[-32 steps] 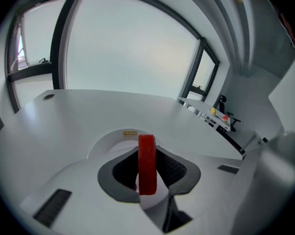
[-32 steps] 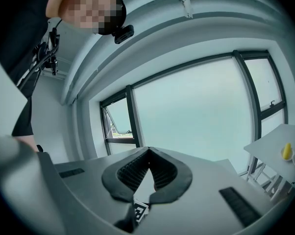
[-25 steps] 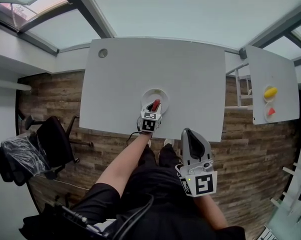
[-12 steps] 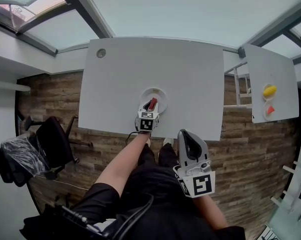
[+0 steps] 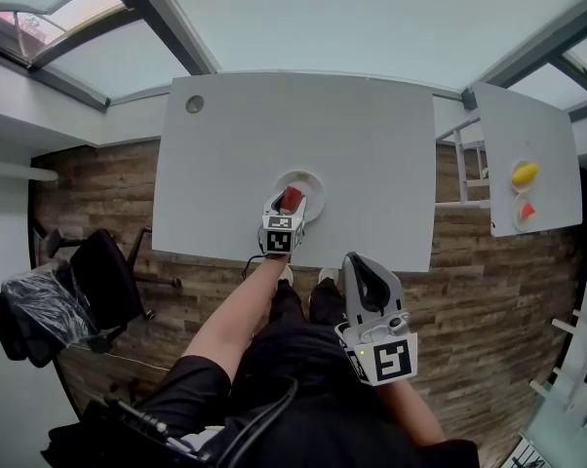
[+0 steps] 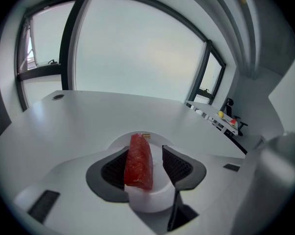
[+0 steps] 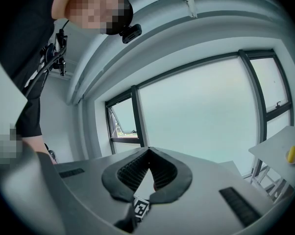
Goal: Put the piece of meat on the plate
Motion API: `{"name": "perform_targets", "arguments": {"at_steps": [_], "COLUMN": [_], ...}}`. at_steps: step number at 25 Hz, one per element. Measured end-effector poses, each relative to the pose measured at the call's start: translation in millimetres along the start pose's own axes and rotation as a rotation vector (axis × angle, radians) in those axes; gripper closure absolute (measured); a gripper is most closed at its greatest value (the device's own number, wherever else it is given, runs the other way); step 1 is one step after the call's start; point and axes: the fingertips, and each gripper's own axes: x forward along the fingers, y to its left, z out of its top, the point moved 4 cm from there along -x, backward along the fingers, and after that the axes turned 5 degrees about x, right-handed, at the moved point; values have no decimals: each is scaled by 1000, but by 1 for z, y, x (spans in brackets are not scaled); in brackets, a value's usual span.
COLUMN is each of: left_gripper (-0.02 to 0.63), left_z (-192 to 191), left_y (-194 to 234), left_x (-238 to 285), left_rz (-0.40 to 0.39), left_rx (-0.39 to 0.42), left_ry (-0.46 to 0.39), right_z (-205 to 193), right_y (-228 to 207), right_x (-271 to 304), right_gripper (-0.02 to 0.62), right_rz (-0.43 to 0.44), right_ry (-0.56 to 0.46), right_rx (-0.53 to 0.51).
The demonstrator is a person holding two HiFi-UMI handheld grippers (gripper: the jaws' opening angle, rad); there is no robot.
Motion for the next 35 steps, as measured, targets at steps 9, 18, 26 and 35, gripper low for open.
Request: {"name": "perform_targets", "arguments": {"at_steps": [9,18,26,35], "left_gripper": [388,383,334,318], "left_z": [-15,-17,-17,-23], "left_y": [5,5,4,0], "left_x": [4,6,12,-2], "left_rz": [-6,-21,-38,-33], "left_rx": [6,13,52,79], "left_ry": [53,57,68,82], "right_z": [-2,-7,-7,-10], "right_y": [8,10,14,18], "right_x": [5,7,5,2], "right_gripper": [592,592,592,592], "right_rz": [20,5,35,48], "right_ry": [8,17,23,27], "right_rx": [-1,2,10,17]}}
